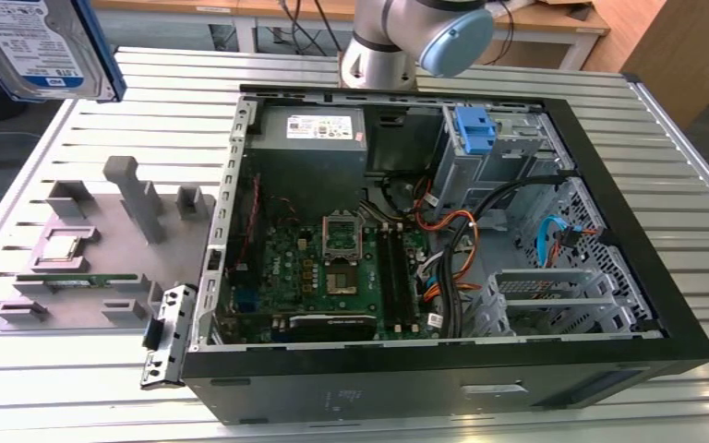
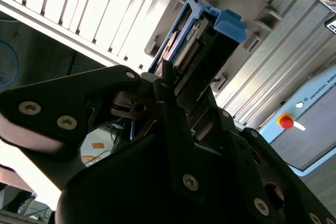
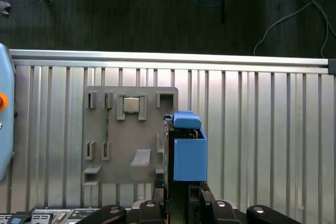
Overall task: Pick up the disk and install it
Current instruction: 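Pick up the disk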
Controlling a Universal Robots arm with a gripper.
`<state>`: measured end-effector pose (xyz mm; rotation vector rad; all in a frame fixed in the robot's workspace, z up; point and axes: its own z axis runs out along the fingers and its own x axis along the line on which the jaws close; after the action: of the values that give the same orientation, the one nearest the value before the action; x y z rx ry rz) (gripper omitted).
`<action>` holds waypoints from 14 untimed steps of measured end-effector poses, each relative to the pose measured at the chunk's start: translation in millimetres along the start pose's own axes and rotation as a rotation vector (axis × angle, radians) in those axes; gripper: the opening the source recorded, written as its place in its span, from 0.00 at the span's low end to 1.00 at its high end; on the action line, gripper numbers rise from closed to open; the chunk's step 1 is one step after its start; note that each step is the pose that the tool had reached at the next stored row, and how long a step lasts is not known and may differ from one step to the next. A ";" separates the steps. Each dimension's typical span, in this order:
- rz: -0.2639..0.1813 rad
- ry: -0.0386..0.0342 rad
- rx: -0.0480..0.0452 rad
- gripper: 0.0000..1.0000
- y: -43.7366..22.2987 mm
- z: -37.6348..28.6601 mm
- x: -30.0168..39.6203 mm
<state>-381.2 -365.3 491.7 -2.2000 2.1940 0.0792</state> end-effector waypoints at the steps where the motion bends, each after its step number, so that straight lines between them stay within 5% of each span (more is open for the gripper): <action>1: 0.000 0.0000 0.0000 0.35 -0.9 0.0 0.0; 14: 0.000 0.0000 0.0000 0.35 -12.0 -0.1 0.0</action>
<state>-369.2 -365.3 491.7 -2.2001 2.1940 0.0792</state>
